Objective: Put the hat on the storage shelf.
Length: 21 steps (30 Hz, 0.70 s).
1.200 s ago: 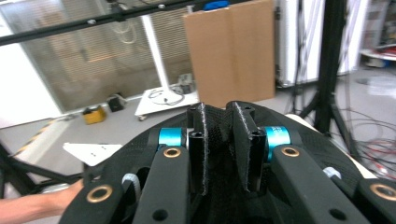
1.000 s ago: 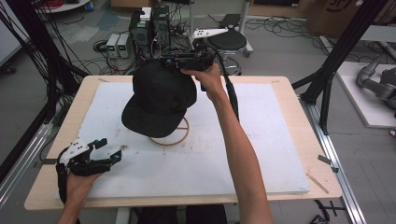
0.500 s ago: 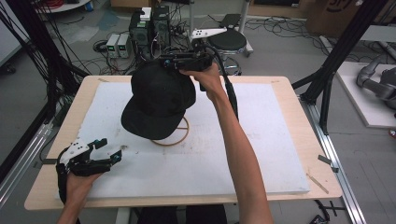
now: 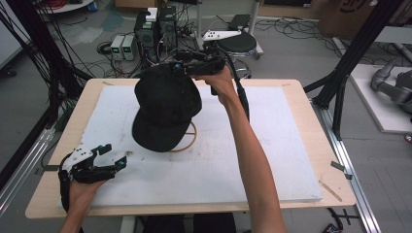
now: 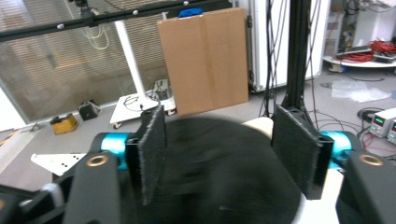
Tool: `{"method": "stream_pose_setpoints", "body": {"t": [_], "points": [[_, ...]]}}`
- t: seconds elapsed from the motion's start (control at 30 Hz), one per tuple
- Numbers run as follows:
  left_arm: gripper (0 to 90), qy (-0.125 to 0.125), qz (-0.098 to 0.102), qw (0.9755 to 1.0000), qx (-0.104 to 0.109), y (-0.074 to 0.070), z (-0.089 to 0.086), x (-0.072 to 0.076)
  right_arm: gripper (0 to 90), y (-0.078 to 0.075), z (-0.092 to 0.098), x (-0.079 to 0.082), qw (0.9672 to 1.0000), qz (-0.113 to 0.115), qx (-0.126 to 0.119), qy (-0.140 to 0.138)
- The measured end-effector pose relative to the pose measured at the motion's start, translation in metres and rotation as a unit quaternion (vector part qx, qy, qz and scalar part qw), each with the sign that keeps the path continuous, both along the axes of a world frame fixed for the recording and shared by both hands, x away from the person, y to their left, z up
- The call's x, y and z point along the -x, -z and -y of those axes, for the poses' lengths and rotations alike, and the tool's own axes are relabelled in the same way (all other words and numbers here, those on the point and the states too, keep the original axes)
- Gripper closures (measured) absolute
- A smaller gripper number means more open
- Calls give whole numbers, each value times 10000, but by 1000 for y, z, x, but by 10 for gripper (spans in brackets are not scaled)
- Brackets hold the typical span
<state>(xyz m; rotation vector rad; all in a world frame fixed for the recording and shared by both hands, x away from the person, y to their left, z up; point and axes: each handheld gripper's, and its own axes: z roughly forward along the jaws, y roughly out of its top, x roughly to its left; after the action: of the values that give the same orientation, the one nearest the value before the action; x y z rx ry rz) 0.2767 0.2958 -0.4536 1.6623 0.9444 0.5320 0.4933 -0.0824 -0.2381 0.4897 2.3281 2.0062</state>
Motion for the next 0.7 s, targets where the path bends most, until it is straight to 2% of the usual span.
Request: {"method": "stream_pose_setpoints", "body": {"t": [0.7], "points": [[164, 14, 0, 10000, -37, 0, 0, 0, 338, -5, 9, 4, 9999, 28, -81, 100]]}}
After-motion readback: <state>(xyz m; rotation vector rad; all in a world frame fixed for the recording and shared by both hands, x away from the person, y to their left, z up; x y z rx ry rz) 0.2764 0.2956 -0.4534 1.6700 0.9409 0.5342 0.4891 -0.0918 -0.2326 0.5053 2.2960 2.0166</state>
